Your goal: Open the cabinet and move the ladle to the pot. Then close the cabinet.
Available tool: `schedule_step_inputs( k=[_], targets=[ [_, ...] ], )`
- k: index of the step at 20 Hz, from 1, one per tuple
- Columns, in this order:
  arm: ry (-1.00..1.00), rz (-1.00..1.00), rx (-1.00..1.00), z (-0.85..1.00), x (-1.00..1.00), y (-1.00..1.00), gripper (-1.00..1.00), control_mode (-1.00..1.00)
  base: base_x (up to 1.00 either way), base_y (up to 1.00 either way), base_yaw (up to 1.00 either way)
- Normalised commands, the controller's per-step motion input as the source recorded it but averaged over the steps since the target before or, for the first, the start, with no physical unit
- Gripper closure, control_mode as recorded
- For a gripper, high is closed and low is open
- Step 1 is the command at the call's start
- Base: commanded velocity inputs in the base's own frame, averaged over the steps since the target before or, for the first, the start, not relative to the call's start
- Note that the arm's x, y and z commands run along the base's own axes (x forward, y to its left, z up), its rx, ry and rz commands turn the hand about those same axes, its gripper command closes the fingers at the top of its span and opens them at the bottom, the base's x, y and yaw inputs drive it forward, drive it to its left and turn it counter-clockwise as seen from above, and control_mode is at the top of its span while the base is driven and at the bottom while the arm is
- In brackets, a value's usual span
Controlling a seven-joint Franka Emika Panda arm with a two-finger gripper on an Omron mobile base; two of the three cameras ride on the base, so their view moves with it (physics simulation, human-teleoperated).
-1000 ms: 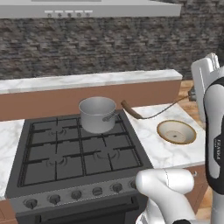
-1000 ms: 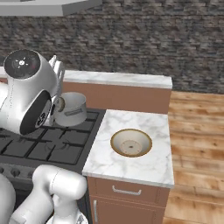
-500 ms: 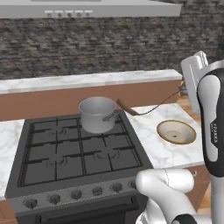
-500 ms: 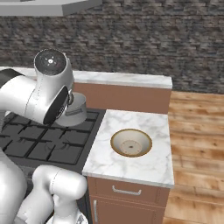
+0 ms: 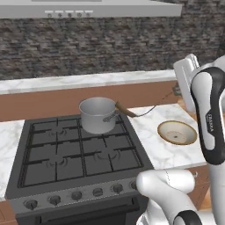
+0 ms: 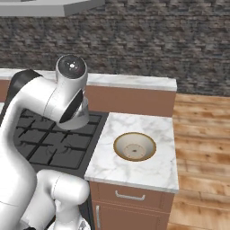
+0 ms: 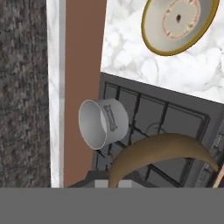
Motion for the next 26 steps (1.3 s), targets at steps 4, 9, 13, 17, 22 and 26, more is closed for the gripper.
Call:
schedule_step_inputs(
  k=[4, 9, 13, 17, 22, 26],
  targets=[
    [-0.13, 0.0, -0.09, 0.0, 0.27, 0.0, 1.0, -1.0, 0.0, 0.0, 0.0],
    [-0.17, 0.0, -0.11, 0.0, 0.22, 0.0, 1.0, -1.0, 0.0, 0.0, 0.0],
    [-0.17, 0.0, -0.08, 0.0, 0.0, 0.0, 1.0, -1.0, 0.0, 0.0, 0.0],
    [-0.07, 0.0, -0.07, 0.0, 0.06, 0.0, 1.0, -1.0, 0.0, 0.0, 0.0],
    [-0.06, 0.0, -0.06, 0.0, 0.17, 0.0, 1.0, -1.0, 0.0, 0.0, 0.0],
    [-0.04, 0.0, -0.05, 0.0, 0.11, 0.0, 1.0, -1.0, 0.0, 0.0, 0.0]
  ],
)
